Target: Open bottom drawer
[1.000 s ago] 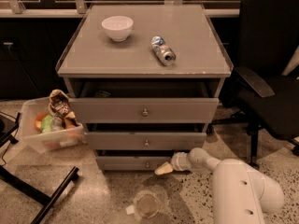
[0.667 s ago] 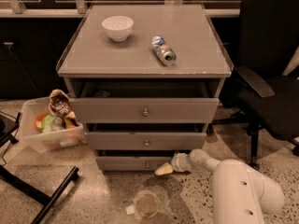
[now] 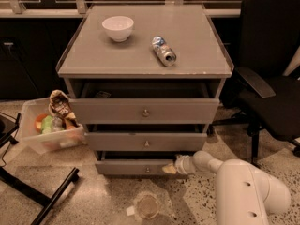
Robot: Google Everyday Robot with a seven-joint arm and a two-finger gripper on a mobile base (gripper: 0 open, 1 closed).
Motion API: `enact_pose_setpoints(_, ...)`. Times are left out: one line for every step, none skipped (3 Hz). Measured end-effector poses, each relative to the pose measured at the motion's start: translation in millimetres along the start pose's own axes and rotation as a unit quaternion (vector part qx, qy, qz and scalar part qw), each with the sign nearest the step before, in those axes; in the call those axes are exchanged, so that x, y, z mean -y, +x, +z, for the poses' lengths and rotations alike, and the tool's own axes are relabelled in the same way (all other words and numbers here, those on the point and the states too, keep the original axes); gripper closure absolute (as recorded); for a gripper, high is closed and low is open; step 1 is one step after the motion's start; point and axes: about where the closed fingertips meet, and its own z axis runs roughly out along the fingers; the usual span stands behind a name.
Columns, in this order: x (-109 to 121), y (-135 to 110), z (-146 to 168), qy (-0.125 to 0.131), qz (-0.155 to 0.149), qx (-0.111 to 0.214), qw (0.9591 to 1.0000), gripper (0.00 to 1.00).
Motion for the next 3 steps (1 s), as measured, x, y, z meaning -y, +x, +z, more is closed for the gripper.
enact_pose_setpoints(-0.7, -3.4, -3.9, 0.000, 0.000, 0.000, 1.0000, 0.59)
enact_pose_setpoints(-1.0, -6.2, -7.0, 0.000, 0.000, 0.000, 1.0000, 0.57)
enact_pose_setpoints(-1.0, -6.7, -8.5, 0.000, 0.000, 0.000, 1.0000, 0.57)
